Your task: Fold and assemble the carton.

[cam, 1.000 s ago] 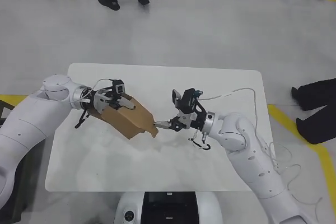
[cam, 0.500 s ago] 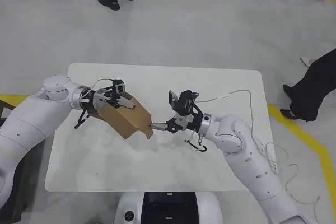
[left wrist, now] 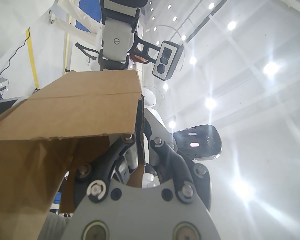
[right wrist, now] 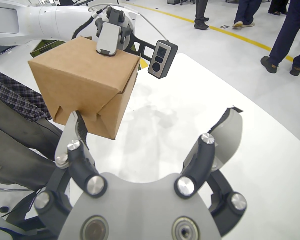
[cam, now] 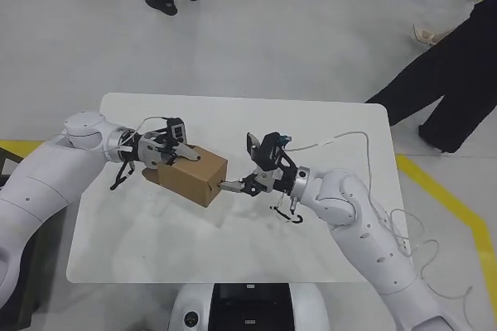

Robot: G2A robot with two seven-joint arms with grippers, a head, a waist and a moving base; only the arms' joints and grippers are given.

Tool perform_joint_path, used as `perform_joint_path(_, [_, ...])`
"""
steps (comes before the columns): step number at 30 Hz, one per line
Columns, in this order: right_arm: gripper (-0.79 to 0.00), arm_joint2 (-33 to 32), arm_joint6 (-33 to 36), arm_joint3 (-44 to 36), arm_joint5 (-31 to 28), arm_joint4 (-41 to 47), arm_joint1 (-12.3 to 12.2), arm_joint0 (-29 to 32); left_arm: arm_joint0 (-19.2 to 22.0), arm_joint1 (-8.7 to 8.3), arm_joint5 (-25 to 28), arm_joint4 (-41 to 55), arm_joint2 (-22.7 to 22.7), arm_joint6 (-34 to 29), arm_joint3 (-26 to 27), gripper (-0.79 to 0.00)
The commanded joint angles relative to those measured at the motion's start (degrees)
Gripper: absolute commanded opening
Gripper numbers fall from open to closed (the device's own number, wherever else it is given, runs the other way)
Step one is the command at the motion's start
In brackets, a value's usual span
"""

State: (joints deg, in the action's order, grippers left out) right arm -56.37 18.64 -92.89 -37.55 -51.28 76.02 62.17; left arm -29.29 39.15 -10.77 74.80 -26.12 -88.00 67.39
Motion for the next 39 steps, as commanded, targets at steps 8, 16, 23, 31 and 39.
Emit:
perform_joint_path(8, [0.000,0.0,-0.8,-2.8,0.5,-1.1,-0.3,1.2,-0.1,0.15,-0.9,1.6,0.6,0.0,0.4,-0.785])
perform_joint_path(16, [0.000,0.5,-2.8,-4.6,2.0,-1.5,-0.3,1.8,-0.3,0.37,-1.8,4.0,0.8,0.0,1.2,-0.785])
perform_joint_path(23, [0.000,0.4,-4.6,-5.2,3.4,-2.1,-0.3,2.0,-0.8,0.42,-2.2,5.1,0.7,0.0,1.2,-0.785])
perform_joint_path(31, [0.000,1.0,-4.6,-5.9,4.2,-3.5,-0.3,1.8,-1.4,0.35,-2.7,5.6,0.3,0.0,1.2,-0.785])
perform_joint_path(39, [0.000,1.1,-5.9,-6.1,5.2,-4.4,-0.2,1.9,-1.8,0.32,-3.1,5.8,-0.1,0.0,2.0,-0.785])
